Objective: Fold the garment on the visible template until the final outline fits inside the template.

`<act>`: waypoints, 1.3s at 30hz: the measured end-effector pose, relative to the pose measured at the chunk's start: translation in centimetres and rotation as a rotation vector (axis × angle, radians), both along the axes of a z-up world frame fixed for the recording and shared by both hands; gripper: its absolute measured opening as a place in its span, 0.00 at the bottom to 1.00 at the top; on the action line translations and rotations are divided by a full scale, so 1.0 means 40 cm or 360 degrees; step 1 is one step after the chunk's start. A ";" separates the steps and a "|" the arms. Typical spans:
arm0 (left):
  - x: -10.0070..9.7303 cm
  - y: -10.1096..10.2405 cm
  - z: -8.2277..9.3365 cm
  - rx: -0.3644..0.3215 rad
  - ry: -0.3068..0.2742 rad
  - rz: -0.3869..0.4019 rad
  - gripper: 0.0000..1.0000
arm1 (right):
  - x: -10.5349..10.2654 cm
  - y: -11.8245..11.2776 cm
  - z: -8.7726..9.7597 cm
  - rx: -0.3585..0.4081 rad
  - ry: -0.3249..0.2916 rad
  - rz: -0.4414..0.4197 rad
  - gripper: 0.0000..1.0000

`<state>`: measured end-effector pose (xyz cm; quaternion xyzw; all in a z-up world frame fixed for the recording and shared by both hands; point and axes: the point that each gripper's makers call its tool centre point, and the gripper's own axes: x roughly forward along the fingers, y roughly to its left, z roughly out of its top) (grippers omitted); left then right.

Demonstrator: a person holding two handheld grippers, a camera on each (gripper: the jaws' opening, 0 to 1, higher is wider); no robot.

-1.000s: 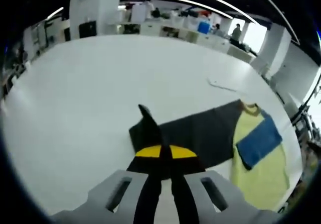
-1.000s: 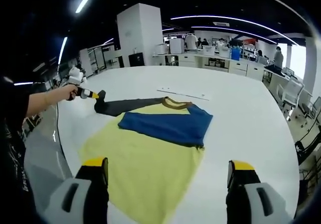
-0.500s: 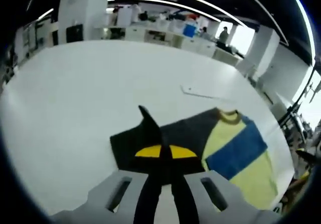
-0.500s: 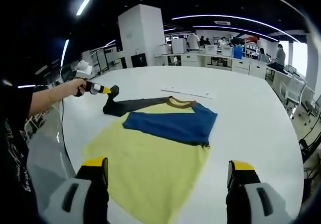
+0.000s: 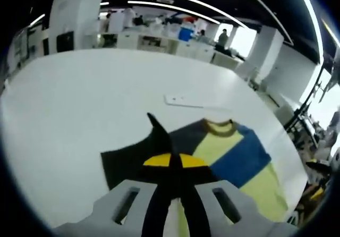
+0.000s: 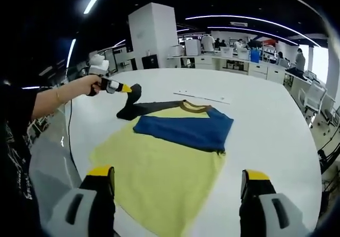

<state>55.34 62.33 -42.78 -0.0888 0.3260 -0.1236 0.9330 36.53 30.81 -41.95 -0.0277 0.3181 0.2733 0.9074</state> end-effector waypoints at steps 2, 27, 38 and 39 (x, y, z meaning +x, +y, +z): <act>0.001 -0.013 -0.001 0.0005 0.0000 -0.0016 0.01 | 0.000 0.001 0.001 0.0013 -0.0004 -0.0008 1.00; 0.019 -0.227 -0.008 -0.0048 -0.0038 -0.0210 0.01 | -0.030 -0.021 -0.027 -0.0052 0.0048 0.0026 1.00; 0.017 -0.340 0.000 0.0015 -0.0067 -0.0367 0.01 | -0.039 -0.034 -0.034 -0.0058 0.0069 -0.0001 1.00; 0.016 -0.347 -0.002 0.0046 -0.0071 -0.0387 0.01 | -0.040 -0.034 -0.035 -0.0060 0.0071 0.0001 1.00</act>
